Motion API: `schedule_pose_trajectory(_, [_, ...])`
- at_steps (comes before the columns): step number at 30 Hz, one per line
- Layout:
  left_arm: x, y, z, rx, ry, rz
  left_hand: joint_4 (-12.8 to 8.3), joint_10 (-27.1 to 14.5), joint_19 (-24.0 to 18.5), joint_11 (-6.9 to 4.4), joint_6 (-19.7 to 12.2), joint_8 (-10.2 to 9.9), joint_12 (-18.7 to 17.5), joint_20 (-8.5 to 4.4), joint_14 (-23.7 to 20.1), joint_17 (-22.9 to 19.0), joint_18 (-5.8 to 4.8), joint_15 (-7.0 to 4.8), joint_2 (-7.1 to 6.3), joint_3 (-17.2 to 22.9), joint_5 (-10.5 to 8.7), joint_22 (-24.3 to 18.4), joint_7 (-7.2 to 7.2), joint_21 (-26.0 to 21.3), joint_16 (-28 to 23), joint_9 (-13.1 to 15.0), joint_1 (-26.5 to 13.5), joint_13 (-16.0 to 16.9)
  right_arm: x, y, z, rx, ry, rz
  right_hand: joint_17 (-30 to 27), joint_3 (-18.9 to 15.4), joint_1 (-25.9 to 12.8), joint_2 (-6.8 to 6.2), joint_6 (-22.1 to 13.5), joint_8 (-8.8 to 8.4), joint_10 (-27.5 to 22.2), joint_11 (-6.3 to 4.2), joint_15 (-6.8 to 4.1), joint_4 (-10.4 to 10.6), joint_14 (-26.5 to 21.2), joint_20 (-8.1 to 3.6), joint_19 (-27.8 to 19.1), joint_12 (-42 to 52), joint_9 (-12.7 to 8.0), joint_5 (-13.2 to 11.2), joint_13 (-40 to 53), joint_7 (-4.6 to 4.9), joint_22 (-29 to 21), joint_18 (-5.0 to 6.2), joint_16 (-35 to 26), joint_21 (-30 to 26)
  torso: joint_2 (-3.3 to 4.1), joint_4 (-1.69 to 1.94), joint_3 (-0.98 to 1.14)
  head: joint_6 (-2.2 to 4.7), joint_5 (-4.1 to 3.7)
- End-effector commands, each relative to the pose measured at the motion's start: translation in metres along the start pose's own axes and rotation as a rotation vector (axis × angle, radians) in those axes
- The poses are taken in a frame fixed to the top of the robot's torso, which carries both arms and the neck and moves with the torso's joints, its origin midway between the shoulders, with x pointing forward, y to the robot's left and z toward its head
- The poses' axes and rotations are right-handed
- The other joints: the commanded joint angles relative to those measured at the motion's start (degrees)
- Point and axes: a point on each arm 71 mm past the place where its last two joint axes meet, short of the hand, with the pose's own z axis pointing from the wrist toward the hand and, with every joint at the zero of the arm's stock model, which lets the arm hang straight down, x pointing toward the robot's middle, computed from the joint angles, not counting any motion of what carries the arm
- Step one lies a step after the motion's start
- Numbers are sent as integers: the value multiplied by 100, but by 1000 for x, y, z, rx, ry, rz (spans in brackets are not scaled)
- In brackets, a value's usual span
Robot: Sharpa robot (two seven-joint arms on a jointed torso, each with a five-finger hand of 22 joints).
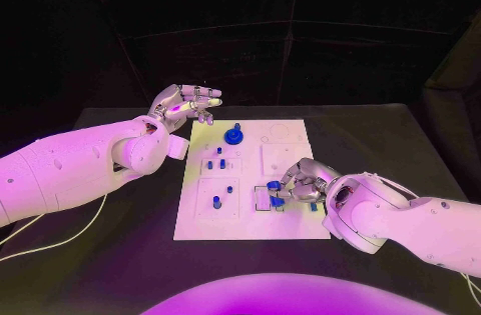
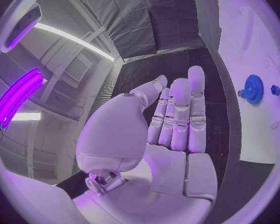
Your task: Assemble the parts on the task board
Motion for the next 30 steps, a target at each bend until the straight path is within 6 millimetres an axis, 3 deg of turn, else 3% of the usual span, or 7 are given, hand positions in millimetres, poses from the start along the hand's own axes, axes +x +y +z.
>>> schedule_pose_trajectory(1, [1, -2, 0, 14, 4, -4, 2, -42, -2, -6, -34, 31, 24, -13, -27, -5, 74, 15, 21, -43, 10, -8, -1, -23, -35, -3, -58, -7, 3, 1, 3, 23, 30, -32, 194, -54, -72, 28, 183, 39, 18, -44, -44, -7, 374, -33, 12, -2, 31, -92, 8, -123, 15, -95, 26, 24, 6, -2, -2, -7, 1])
schedule_pose_trajectory(11, [1, -2, 1, 15, 4, -4, 2, -42, -2, -6, -34, 31, 24, -13, -27, -5, 74, 15, 21, -43, 10, -8, -1, -23, -35, -3, -58, -7, 8, 5, 9, 42, 52, -65, 243, -152, -196, 111, 366, 157, 57, -121, -109, -6, 380, -93, 23, -15, 157, -348, 47, -215, 54, -101, 43, 41, -2, -7, 1, -43, 21])
schedule_pose_trajectory(16, [2, -2, 1, 15, 5, -5, 2, -42, -2, -6, -34, 31, 24, -13, -27, -5, 74, 15, 21, -43, 10, -8, -1, -23, -35, -3, -58, -7, 9, 7, 12, 42, 38, -69, 245, -232, -269, 125, 387, 197, 63, -141, -129, -5, 379, -115, 22, -41, 224, -614, 51, -238, 54, -102, 41, 39, -4, -8, 1, -36, 25])
schedule_pose_trajectory(21, [2, -2, 1, 14, 5, -5, 2, -42, -2, -6, -34, 31, 24, -13, -27, -5, 74, 15, 21, -43, 10, -8, -1, -23, -35, -3, -58, -7, 10, 10, 14, 37, 29, -70, 242, -363, -384, 148, 362, 233, 68, -147, -139, -8, 378, -128, 19, -74, 310, -1211, 61, -248, 50, -102, 35, 32, -3, -7, 1, -29, 29])
schedule_pose_trajectory(25, [2, -2, 1, 13, 6, -5, 2, -42, -2, -6, -34, 31, 24, -13, -27, -5, 74, 15, 21, -43, 10, -8, -1, -23, -35, -3, -58, -7, 11, 11, 15, 32, 25, -72, 232, -509, -626, 107, 332, 252, 63, -147, -138, 7, 375, -131, 19, -114, 373, -2054, 57, -248, 53, -102, 26, 29, -4, -6, 0, -24, 42])
schedule_pose_trajectory(26, [2, -2, 1, 13, 6, -5, 2, -42, -2, -6, -34, 31, 24, -13, -27, -5, 74, 15, 21, -43, 10, -8, -1, -23, -35, -3, -58, -7, 11, 11, 15, 32, 24, -72, 230, -534, -729, 53, 317, 255, 58, -145, -138, 15, 374, -129, 16, -129, 391, -2305, 53, -245, 46, -102, 23, 23, -3, -5, 1, -23, 44])
schedule_pose_trajectory(30, [2, -2, 1, 12, 7, -5, 2, -42, -2, -6, -34, 31, 24, -13, -27, -5, 74, 15, 21, -43, 10, -8, -1, -23, -35, -3, -58, -7, 10, 11, 15, 32, 20, -74, 215, -375, -1114, -212, 278, 265, 48, -139, -133, 37, 371, -125, 10, -172, 450, -2834, 50, -238, 39, -100, 11, 14, -5, -9, 0, -21, 42])
